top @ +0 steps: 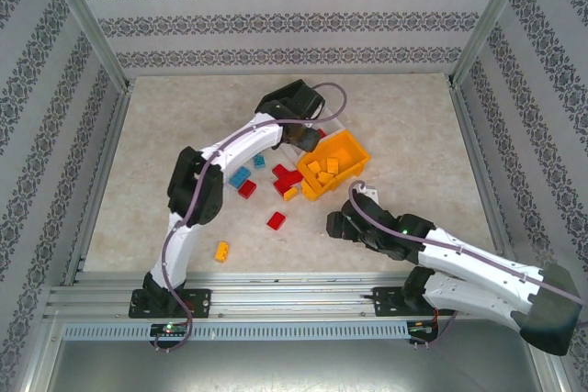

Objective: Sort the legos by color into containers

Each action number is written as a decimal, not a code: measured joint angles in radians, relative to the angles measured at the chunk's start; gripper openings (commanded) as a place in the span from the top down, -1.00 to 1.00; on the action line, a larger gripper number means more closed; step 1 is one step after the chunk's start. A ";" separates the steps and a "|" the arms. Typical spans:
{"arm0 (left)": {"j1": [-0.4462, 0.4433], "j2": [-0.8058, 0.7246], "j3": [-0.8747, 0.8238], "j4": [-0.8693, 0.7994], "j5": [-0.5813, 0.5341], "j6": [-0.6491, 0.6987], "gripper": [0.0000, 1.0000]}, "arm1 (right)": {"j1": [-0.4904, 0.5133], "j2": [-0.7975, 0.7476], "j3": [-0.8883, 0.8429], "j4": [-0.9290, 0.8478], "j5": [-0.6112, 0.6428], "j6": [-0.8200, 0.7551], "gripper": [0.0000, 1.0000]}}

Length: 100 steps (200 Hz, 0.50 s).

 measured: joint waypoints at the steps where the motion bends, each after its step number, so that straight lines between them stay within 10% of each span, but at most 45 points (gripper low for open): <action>1: 0.000 -0.013 -0.014 0.002 0.000 -0.002 -0.13 | 0.000 0.002 0.001 0.000 0.000 0.000 -0.61; 53: -0.014 -0.511 -0.608 0.081 0.035 -0.093 -0.12 | -0.026 0.006 0.020 0.019 0.000 -0.022 -0.62; 100: -0.090 -0.556 -0.878 0.096 0.077 -0.141 -0.20 | -0.068 -0.006 0.020 0.036 -0.014 -0.026 -0.62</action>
